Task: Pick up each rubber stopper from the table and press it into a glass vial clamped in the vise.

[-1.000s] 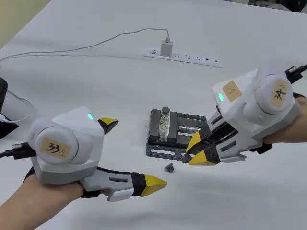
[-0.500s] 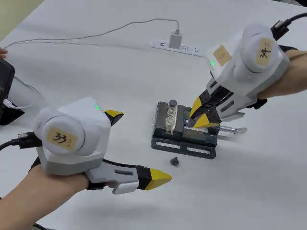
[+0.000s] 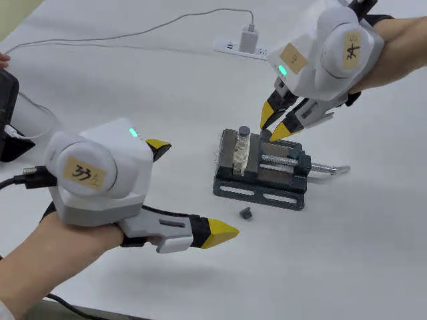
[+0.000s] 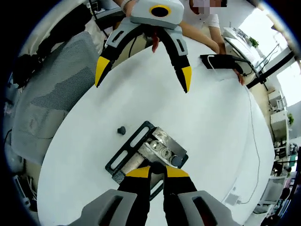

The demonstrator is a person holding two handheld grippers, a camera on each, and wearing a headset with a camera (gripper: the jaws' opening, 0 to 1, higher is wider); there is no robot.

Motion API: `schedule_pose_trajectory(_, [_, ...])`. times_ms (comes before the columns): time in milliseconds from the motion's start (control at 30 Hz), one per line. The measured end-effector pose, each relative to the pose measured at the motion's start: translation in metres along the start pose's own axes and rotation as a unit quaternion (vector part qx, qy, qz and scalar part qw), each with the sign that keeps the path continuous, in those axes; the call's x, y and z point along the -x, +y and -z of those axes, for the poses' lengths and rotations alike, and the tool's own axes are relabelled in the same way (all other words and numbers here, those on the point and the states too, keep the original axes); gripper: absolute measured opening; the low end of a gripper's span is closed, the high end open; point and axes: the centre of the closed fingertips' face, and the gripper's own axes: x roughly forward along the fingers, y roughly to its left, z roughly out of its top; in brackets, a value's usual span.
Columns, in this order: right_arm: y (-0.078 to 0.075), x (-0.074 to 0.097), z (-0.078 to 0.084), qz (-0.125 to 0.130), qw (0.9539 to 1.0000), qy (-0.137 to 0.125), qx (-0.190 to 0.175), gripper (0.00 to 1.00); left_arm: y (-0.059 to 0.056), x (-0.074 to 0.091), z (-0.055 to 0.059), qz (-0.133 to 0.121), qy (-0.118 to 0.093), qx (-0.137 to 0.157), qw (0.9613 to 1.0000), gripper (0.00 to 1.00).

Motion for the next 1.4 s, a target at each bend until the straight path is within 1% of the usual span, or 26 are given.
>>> schedule_pose_trajectory(133, [-0.003, -0.003, -0.003, -0.01, 0.9999, 0.001, 0.008, 0.04, 0.001, -0.001, -0.001, -0.002, 0.0, -0.001, 1.0, 0.99])
schedule_pose_trajectory(233, [-0.005, -0.008, -0.006, -0.023, 0.9997, -0.002, 0.009, 0.04, 0.001, -0.001, 0.0, -0.001, 0.0, 0.001, 1.0, 0.99])
schedule_pose_trajectory(300, [-0.005, -0.012, -0.006, -0.031, 0.9995, -0.004, 0.008, 0.04, 0.001, -0.001, 0.001, 0.0, 0.002, 0.001, 1.0, 0.99])
schedule_pose_trajectory(400, [-0.007, -0.016, -0.006, -0.037, 0.9992, -0.002, 0.012, 0.04, 0.002, -0.001, 0.002, -0.001, 0.004, 0.004, 1.0, 0.99])
schedule_pose_trajectory(567, [-0.01, -0.024, -0.007, -0.049, 0.9988, -0.003, 0.003, 0.04, 0.003, -0.001, 0.004, -0.002, 0.004, 0.008, 1.0, 0.99])
schedule_pose_trajectory(733, [-0.011, -0.027, -0.008, -0.051, 0.9987, -0.002, 0.0, 0.04, 0.006, 0.0, 0.006, -0.004, 0.003, 0.013, 0.9999, 0.99])
schedule_pose_trajectory(833, [-0.011, -0.028, -0.008, -0.052, 0.9987, -0.001, -0.005, 0.04, 0.007, 0.0, 0.009, -0.003, 0.007, 0.013, 0.9999, 0.99])
schedule_pose_trajectory(867, [-0.012, -0.029, -0.008, -0.051, 0.9987, -0.001, -0.006, 0.04, 0.007, 0.0, 0.009, -0.003, 0.007, 0.014, 0.9999, 0.98])
schedule_pose_trajectory(900, [-0.01, -0.03, -0.007, -0.059, 0.9982, 0.002, -0.009, 0.04, 0.007, -0.001, 0.01, -0.002, 0.007, 0.014, 0.9999, 0.98])
schedule_pose_trajectory(1067, [-0.008, -0.03, -0.006, -0.059, 0.9982, 0.007, -0.01, 0.04, 0.006, -0.001, 0.012, -0.001, 0.009, 0.017, 0.9998, 0.98])
schedule_pose_trajectory(1400, [-0.008, -0.031, -0.006, -0.063, 0.9977, 0.004, -0.023, 0.04, 0.003, -0.001, 0.014, 0.003, 0.01, 0.022, 0.9997, 0.97])
